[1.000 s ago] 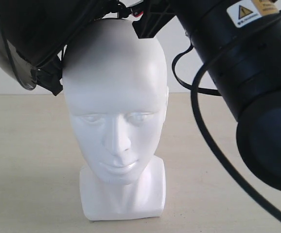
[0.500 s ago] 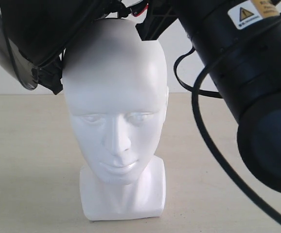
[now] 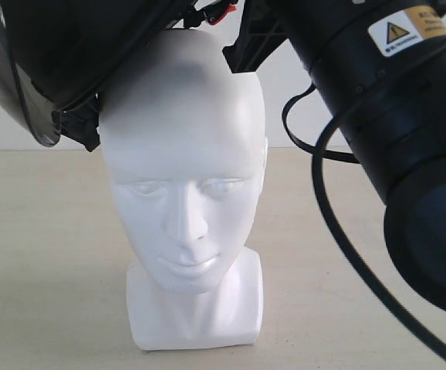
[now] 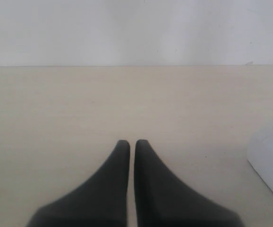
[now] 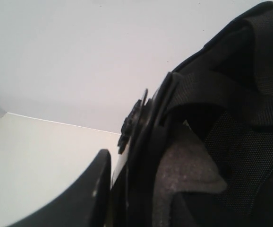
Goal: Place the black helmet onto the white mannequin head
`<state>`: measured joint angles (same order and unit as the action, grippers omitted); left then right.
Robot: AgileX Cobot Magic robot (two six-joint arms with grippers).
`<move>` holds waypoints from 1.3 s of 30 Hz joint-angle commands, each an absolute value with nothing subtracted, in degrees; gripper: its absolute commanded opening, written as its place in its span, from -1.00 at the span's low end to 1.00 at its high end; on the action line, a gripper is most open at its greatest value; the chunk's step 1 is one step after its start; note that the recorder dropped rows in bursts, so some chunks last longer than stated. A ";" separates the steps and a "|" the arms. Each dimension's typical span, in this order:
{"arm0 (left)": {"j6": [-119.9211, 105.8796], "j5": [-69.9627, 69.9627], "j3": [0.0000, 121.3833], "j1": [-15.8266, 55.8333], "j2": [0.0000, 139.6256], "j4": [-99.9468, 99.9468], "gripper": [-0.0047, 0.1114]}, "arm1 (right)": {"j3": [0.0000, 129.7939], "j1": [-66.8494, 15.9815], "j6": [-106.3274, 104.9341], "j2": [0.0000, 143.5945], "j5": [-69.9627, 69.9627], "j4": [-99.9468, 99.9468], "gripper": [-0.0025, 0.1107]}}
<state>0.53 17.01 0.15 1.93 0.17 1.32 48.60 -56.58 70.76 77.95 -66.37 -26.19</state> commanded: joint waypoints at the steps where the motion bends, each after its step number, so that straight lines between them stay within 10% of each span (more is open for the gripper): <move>1: 0.41 16.98 0.00 1.75 0.00 0.99 -0.84 | 48.68 -56.46 67.96 76.49 -69.96 -27.28 -0.96; 25: 1.24 14.79 0.00 1.75 0.00 -0.65 -0.84 | 48.68 -56.46 69.87 76.49 -69.96 -27.78 -0.96; 39: 26.93 -36.33 0.00 1.75 0.00 -24.66 -0.84 | 48.68 -56.46 68.97 76.49 -69.96 -27.90 -0.96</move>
